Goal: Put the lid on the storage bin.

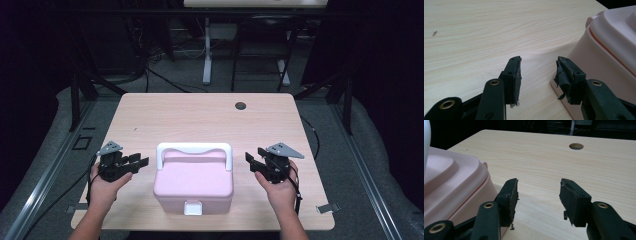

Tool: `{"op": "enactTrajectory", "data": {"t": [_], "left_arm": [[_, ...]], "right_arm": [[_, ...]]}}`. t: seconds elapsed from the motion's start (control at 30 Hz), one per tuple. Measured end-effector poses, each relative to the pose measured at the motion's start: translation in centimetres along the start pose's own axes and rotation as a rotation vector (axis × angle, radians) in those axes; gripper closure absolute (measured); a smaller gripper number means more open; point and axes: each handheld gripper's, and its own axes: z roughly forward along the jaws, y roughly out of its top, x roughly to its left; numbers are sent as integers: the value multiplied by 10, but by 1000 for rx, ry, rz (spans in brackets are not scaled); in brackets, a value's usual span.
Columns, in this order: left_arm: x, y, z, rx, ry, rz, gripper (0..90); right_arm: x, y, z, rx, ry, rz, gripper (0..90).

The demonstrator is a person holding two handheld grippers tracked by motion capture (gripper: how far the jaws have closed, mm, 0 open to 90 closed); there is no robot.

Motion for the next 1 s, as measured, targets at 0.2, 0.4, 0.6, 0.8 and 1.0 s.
{"op": "enactTrajectory", "data": {"t": [0.2, 0.4, 0.6, 0.8, 1.0], "left_arm": [[4, -3, 0, 0, -5, -14, 538], [4, -7, 5, 16, -4, -18, 538], [3, -8, 7, 22, -10, -17, 533], [-2, -10, 12, 37, -15, -4, 531], [-1, -10, 11, 32, -15, -8, 529]], "right_arm": [[0, -3, 3, 2, -3, -2, 486], [1, -7, 7, 17, -3, -7, 486], [0, -10, 10, 25, -3, -8, 488], [0, -11, 11, 28, -4, -10, 488], [0, -12, 13, 34, -3, -12, 488]]}}
